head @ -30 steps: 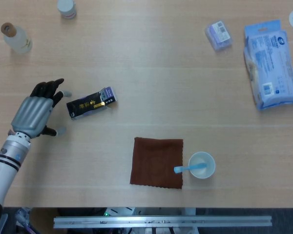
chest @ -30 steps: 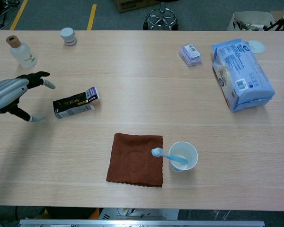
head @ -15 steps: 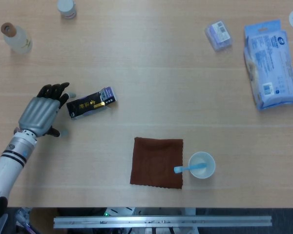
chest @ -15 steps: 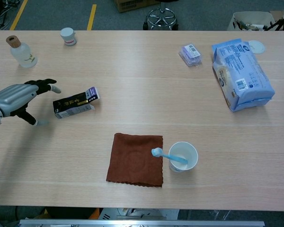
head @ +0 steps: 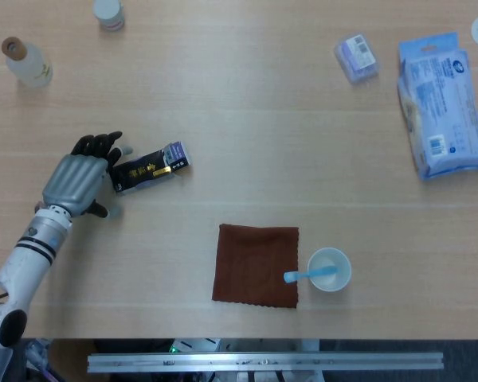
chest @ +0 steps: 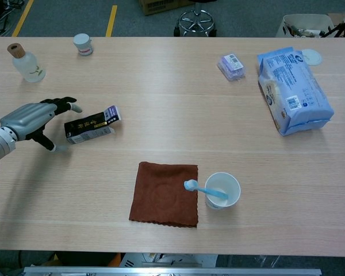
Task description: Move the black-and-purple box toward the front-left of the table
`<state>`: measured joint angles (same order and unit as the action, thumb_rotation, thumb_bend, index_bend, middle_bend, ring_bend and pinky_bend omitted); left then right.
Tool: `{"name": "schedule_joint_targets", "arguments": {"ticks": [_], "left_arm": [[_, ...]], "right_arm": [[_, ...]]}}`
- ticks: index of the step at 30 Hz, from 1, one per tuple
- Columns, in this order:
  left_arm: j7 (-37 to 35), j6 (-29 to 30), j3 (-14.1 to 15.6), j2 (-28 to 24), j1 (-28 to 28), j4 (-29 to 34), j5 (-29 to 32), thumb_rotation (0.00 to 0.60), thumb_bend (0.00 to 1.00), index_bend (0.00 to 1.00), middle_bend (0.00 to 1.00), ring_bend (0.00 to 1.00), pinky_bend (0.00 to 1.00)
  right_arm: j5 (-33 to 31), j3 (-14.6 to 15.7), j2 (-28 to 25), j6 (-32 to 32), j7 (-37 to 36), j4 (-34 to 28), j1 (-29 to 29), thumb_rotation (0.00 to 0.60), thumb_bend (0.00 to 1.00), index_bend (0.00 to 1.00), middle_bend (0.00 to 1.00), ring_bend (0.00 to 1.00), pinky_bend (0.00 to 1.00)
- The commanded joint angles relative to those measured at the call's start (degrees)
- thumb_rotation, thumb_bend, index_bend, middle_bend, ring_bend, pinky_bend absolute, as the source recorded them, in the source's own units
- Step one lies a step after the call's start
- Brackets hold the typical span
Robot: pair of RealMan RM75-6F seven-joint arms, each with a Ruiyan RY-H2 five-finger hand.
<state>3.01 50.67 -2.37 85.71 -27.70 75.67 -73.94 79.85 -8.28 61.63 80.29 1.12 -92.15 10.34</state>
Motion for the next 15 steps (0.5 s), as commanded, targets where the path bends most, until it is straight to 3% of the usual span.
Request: {"name": "schedule_joint_targets", "arguments": {"ticks": [1, 15], "left_arm": [[-0.30, -0.48, -0.23, 0.39, -0.30, -0.68, 0.56, 0.600, 0.17, 0.14, 0.00, 0.00, 0.00], [-3.38, -2.31, -1.03, 1.79, -1.60, -3.06, 1.64, 0.600, 0.17, 0.14, 0.00, 0.00, 0.00]], "right_arm": [[-0.03, 0.03, 0.02, 0.00, -0.04, 0.04, -0.04, 0.600, 0.01, 0.40, 0.18, 0.22, 0.35], [-0.10, 0.17, 0.23, -0.08, -0.19, 0.21, -0.16, 0.600, 0.01, 0.40, 0.18, 0.22, 0.35]]}}
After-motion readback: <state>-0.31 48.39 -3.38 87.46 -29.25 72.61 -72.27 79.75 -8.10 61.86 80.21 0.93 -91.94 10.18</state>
